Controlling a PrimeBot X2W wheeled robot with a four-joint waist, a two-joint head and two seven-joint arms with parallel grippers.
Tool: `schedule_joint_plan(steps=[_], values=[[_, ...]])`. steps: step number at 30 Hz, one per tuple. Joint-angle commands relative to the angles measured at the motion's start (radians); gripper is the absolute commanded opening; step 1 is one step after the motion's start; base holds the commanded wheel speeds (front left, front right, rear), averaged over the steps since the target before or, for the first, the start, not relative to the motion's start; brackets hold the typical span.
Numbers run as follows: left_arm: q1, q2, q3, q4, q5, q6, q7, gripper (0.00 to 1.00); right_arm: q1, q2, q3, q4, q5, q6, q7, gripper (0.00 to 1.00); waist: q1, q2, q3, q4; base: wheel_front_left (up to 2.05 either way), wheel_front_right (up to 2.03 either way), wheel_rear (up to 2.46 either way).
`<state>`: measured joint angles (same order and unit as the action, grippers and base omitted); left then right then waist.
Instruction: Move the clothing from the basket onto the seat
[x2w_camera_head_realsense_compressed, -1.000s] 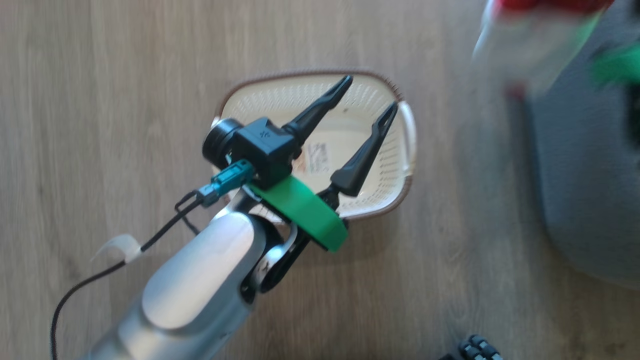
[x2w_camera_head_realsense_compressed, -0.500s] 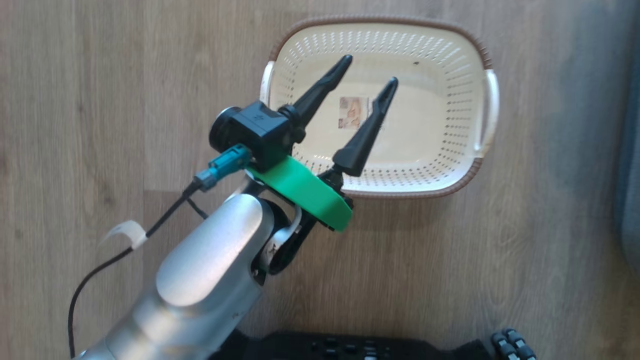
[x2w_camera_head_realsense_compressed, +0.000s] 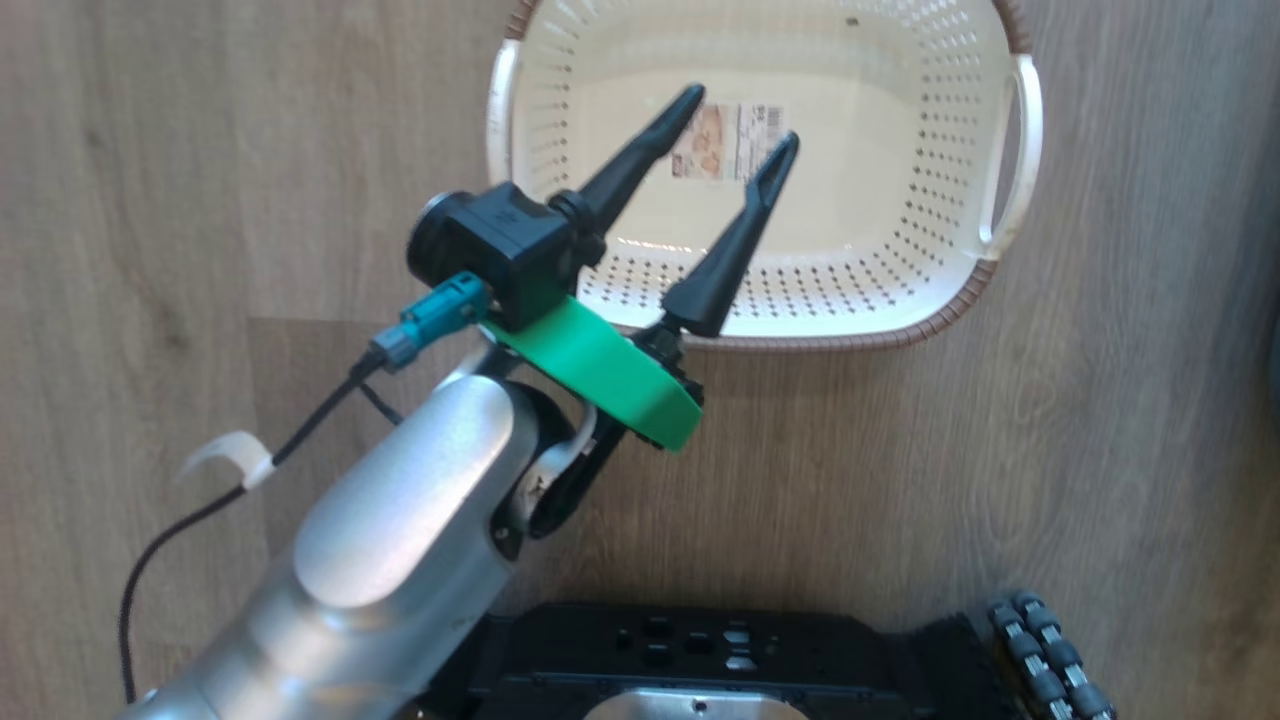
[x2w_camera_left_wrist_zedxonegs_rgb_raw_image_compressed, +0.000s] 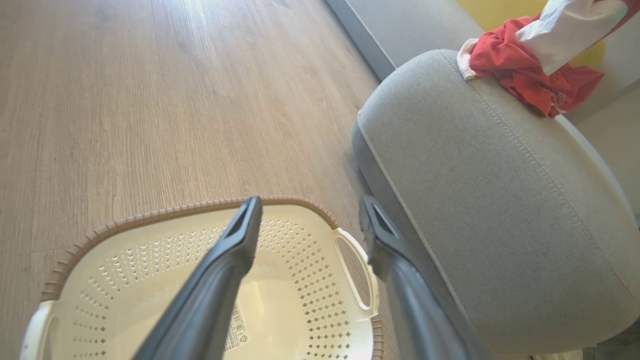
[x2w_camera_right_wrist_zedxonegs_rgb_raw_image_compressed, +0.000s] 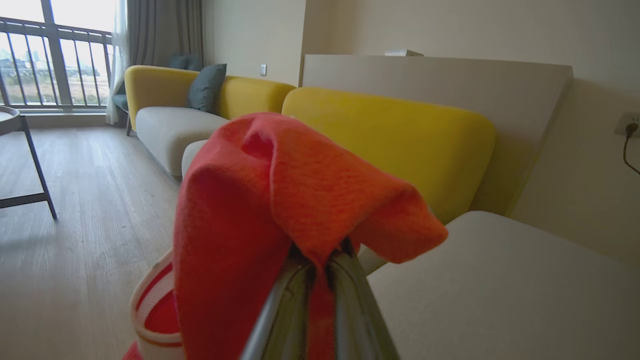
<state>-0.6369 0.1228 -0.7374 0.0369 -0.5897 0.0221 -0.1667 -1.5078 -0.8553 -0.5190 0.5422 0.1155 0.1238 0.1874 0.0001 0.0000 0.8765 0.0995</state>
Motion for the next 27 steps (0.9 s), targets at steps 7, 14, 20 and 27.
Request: schedule_joint_plan(steps=[7,14,20,27], values=[[0.016,0.057,0.030,-0.062,0.013,0.029,0.025,1.00,0.168,0.023,-0.320,0.067,-0.187,0.007,0.000,0.00,-0.0001,0.0000,0.051,-0.045,0.00,0.00,0.00],[0.033,0.078,0.035,-0.081,0.010,0.046,0.040,1.00,0.204,0.124,-0.442,0.050,-0.287,0.007,-0.024,0.22,-0.0001,0.0000,0.039,-0.060,0.00,0.00,0.00],[0.036,0.082,0.044,-0.087,0.001,0.055,0.037,1.00,0.240,0.173,-0.434,0.033,-0.309,0.007,-0.001,1.00,-0.0001,0.0000,0.014,-0.062,0.00,0.00,0.00],[0.042,0.090,0.067,-0.072,-0.016,0.060,0.020,1.00,0.369,0.236,-0.371,-0.006,-0.276,0.007,-0.007,1.00,-0.0001,0.0000,-0.054,-0.089,0.00,0.00,0.00]])
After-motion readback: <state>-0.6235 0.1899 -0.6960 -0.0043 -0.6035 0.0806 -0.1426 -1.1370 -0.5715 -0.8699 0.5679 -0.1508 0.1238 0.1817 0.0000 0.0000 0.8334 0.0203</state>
